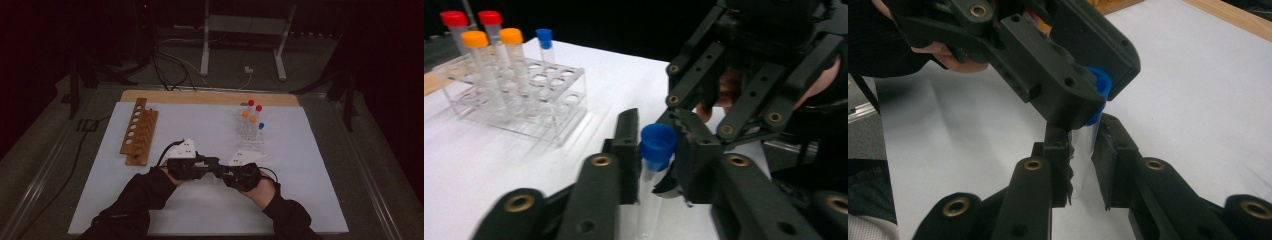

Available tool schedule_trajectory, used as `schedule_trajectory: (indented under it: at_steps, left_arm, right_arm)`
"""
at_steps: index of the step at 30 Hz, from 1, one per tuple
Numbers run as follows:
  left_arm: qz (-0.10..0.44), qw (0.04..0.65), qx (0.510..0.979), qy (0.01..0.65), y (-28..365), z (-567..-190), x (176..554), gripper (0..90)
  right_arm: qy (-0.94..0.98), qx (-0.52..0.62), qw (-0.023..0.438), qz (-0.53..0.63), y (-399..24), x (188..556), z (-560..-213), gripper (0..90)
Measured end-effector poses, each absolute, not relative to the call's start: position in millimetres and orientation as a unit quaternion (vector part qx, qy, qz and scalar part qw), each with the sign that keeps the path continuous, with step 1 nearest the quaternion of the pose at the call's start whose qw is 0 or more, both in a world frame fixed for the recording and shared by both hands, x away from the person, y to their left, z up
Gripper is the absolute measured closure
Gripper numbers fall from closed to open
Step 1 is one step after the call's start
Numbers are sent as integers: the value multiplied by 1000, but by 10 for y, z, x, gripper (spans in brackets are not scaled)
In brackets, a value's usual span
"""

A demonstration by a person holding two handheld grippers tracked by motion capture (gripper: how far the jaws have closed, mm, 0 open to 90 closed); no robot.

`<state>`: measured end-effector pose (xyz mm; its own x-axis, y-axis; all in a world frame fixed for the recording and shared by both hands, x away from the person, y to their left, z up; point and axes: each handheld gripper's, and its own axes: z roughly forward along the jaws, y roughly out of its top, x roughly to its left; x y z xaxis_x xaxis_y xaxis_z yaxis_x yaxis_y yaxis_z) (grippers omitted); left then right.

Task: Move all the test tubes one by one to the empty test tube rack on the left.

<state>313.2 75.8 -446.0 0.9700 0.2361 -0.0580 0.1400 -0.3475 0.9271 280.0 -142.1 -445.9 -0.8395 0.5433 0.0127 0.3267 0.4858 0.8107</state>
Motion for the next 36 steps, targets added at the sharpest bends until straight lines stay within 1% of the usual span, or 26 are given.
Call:
schedule_trajectory:
  at_steps: [9, 11, 12, 14, 15, 16, 19, 22, 23, 24, 25, 27, 28, 29, 31, 34, 36]
  left_arm:
    - [54, 555, 823, 104, 761, -4431, 3132, 772]
    - [55, 556, 822, 106, 774, -4417, 3137, 773]
    - [56, 557, 822, 107, 783, -4409, 3139, 773]
    - [57, 556, 822, 109, 807, -4390, 3149, 774]
    - [59, 555, 822, 110, 820, -4381, 3152, 774]
    - [60, 554, 823, 110, 833, -4371, 3157, 774]
    - [68, 554, 822, 116, 906, -4329, 3186, 775]
    - [75, 554, 820, 121, 952, -4307, 3212, 774]
    - [77, 556, 819, 124, 979, -4295, 3231, 775]
    - [78, 556, 818, 127, 1005, -4282, 3251, 775]
    - [82, 555, 818, 129, 1031, -4269, 3269, 774]
    - [91, 553, 817, 136, 1082, -4237, 3305, 774]
    - [93, 553, 817, 137, 1110, -4218, 3326, 775]
    - [97, 552, 816, 139, 1138, -4198, 3346, 775]
    - [104, 552, 815, 145, 1196, -4156, 3391, 775]
    - [114, 550, 813, 154, 1268, -4093, 3458, 775]
    - [124, 546, 813, 159, 1312, -4051, 3497, 775]
  right_arm:
    - [852, 255, 122, 441, -1425, 2802, -4452, 759]
    - [850, 255, 121, 446, -1430, 2806, -4450, 691]
    - [850, 255, 121, 446, -1430, 2806, -4450, 691]
    - [848, 260, 126, 445, -1429, 2799, -4442, 586]
    - [847, 262, 126, 445, -1434, 2801, -4438, 561]
    - [844, 266, 124, 449, -1447, 2802, -4438, 480]
    - [840, 265, 122, 457, -1469, 2809, -4447, 378]
    - [840, 265, 122, 458, -1476, 2810, -4456, 237]
    - [839, 266, 122, 458, -1477, 2809, -4459, 204]
    - [839, 266, 122, 458, -1477, 2809, -4459, 204]
    - [838, 269, 126, 457, -1480, 2812, -4468, 148]
    - [837, 271, 123, 459, -1485, 2817, -4469, 144]
    - [833, 272, 118, 468, -1503, 2823, -4465, 125]
    - [832, 272, 113, 470, -1512, 2826, -4462, 86]
    - [832, 272, 101, 473, -1530, 2835, -4458, 41]
    - [828, 275, 99, 479, -1553, 2835, -4453, 6]
    - [826, 271, 97, 484, -1563, 2834, -4452, 0]
